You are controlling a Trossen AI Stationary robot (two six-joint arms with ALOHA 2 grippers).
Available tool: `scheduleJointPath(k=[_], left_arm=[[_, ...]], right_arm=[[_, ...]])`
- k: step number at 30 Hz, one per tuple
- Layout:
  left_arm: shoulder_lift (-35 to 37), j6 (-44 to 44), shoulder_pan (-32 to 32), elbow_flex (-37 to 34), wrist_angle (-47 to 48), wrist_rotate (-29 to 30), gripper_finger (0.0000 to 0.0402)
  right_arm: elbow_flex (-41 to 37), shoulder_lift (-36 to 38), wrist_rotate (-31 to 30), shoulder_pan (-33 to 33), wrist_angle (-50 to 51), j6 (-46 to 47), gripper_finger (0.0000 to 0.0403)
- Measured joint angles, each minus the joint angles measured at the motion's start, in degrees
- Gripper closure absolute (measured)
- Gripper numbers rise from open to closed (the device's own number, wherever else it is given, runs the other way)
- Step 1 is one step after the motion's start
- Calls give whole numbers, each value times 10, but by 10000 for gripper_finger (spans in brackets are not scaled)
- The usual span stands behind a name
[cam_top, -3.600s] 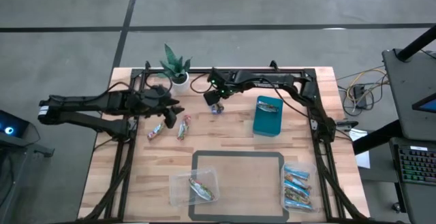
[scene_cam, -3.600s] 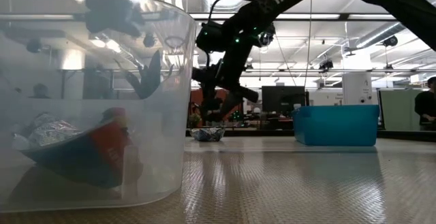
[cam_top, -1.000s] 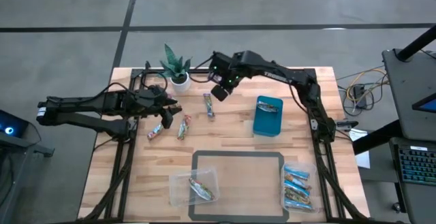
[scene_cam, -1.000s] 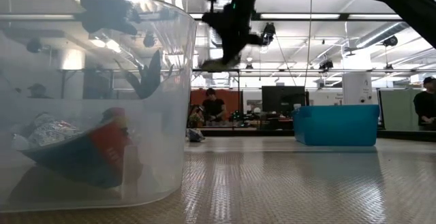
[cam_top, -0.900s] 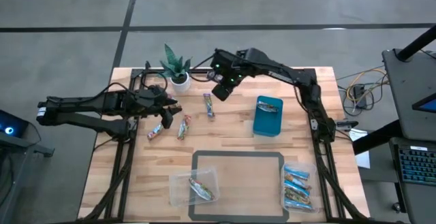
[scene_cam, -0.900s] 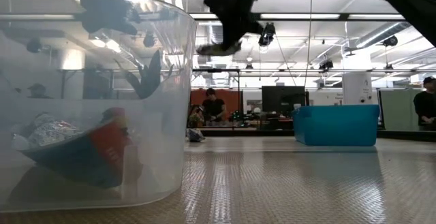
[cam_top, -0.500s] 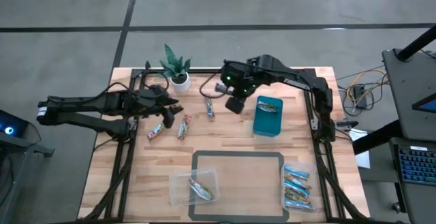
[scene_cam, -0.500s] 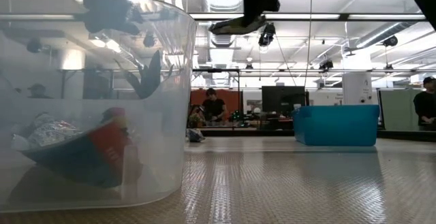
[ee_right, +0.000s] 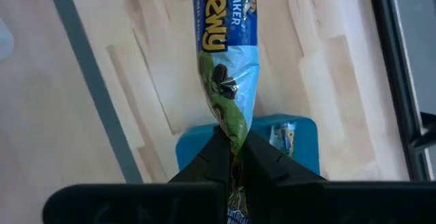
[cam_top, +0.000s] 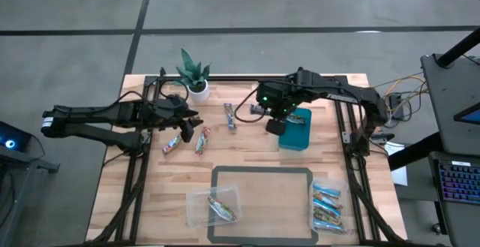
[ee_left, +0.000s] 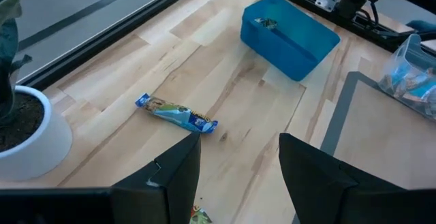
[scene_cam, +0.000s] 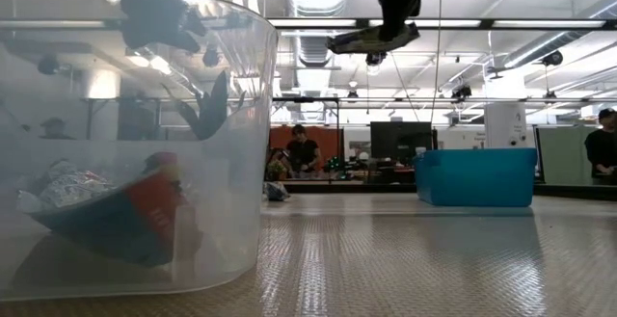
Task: Pick and place Granola Bars by type
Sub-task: Put the right blue granola bar into the blue bin
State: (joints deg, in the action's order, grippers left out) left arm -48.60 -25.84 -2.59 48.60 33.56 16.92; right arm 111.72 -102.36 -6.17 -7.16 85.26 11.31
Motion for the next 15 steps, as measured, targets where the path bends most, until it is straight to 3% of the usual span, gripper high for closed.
scheduleJointPath(k=[15], left_arm=[[0, 18, 0, 0, -2, -26, 221]], right_arm=[[-279, 148, 2, -8, -114, -57, 395]])
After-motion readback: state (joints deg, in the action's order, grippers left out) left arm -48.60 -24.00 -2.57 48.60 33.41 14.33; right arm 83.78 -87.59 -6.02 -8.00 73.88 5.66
